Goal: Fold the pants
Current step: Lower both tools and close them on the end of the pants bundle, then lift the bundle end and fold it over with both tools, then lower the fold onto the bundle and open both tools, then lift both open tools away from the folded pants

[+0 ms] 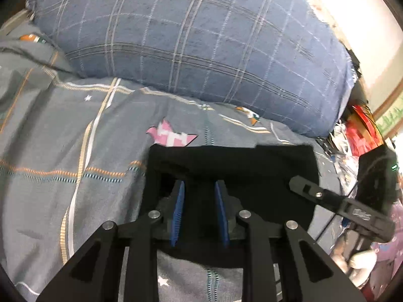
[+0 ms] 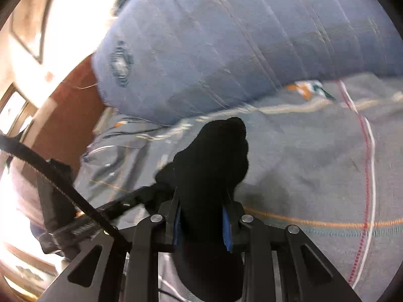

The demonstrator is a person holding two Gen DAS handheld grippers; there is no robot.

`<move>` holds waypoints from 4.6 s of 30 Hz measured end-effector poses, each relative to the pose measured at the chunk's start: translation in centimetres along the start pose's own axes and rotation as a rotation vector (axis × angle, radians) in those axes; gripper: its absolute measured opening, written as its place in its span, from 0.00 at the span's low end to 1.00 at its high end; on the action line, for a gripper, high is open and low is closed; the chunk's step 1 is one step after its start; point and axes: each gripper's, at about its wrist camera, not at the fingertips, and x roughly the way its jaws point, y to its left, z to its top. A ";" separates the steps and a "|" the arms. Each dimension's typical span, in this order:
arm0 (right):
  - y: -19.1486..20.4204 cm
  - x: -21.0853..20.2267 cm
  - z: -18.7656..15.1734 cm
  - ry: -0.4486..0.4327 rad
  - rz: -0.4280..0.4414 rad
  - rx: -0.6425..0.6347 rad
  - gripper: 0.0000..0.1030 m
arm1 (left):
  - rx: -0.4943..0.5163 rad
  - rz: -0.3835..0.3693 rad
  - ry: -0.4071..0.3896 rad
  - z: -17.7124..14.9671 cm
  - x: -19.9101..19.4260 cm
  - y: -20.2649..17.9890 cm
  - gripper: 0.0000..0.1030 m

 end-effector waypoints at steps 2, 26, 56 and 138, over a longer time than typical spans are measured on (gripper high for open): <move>-1.7 0.4 -0.2 0.012 -0.048 0.024 0.27 | 0.005 0.022 -0.014 -0.3 -0.4 0.2 0.25; -7.3 0.1 -3.2 -0.043 -0.044 0.160 0.70 | -0.228 -0.067 0.001 -1.5 -0.8 8.2 0.56; 5.4 -6.2 -0.3 -0.123 0.196 -0.009 0.34 | 0.033 -0.106 -0.121 1.4 -8.7 -4.6 0.43; 7.7 -8.0 -18.4 -0.234 -0.255 -0.176 0.83 | 0.127 0.396 -0.671 -13.8 -19.5 -11.7 1.00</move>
